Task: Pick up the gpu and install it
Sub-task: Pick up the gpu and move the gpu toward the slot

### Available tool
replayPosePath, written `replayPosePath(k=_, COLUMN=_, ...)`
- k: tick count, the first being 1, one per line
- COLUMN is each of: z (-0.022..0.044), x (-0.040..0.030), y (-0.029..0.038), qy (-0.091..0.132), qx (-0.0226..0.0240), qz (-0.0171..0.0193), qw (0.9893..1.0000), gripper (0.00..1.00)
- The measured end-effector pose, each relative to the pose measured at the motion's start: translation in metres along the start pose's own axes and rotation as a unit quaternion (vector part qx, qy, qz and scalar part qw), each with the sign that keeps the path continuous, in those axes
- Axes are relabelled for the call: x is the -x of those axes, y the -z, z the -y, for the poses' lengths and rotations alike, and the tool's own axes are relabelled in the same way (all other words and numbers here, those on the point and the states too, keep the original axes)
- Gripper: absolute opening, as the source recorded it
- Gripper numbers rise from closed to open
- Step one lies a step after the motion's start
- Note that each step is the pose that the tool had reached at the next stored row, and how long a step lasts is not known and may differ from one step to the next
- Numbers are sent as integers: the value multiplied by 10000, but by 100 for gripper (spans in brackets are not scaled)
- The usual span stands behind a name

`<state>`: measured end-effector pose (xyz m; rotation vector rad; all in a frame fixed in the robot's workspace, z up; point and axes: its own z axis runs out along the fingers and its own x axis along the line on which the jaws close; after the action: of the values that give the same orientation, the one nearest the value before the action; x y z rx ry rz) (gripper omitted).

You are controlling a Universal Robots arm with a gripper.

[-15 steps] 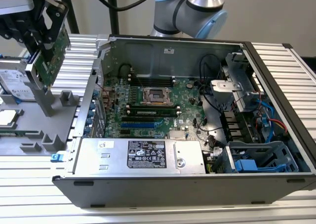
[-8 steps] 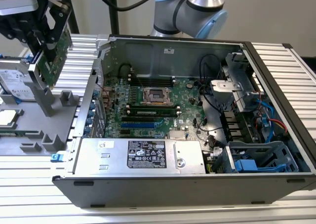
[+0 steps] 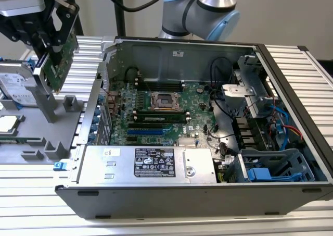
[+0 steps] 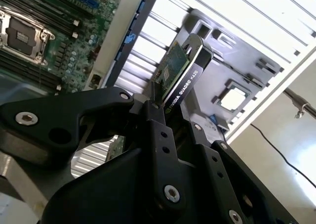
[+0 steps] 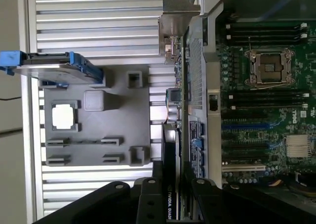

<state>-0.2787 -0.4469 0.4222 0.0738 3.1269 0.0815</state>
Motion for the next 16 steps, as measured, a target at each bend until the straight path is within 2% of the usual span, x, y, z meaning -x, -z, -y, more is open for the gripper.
replayPosePath(k=16, z=-5, x=100, y=-1, qy=0, qx=0, qz=0, qw=10000, gripper=0)
